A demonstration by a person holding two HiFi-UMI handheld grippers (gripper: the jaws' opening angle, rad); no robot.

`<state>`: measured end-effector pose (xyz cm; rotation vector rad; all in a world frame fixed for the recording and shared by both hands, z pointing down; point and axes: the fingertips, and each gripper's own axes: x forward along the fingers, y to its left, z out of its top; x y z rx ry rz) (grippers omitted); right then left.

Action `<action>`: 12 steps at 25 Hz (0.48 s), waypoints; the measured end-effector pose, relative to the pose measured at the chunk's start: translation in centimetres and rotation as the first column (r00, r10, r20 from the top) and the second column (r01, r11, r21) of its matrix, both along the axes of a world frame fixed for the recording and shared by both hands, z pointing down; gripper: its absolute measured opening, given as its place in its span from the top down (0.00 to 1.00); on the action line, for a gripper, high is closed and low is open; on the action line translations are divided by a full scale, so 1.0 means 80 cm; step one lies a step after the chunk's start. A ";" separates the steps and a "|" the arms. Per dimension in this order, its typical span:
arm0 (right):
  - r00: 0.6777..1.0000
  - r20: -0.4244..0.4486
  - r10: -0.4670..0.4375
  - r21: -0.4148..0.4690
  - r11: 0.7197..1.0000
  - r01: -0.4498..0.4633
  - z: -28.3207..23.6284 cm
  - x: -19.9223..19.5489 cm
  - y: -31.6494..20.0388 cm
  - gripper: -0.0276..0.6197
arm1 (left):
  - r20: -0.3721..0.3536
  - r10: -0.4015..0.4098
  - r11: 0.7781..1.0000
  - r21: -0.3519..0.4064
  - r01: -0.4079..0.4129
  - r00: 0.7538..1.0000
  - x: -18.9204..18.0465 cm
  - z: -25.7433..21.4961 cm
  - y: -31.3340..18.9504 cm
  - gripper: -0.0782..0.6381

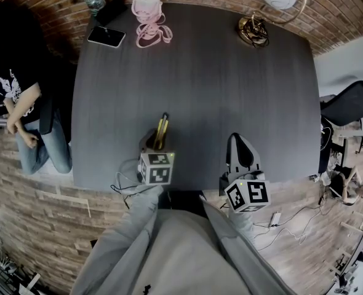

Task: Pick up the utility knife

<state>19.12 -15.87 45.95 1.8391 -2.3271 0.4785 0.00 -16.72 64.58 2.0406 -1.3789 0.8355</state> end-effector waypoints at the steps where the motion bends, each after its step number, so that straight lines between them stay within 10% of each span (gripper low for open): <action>1: 1.000 -0.001 -0.001 0.000 1.000 0.001 0.000 -0.001 -0.001 0.93 | -0.007 0.001 1.000 -0.003 -0.001 1.000 -0.001 -0.001 0.000 0.71; 12: 1.000 -0.007 -0.019 0.007 1.000 0.019 -0.003 -0.011 -0.010 0.93 | -0.053 0.008 0.996 0.085 -0.003 0.999 -0.017 -0.047 -0.026 0.71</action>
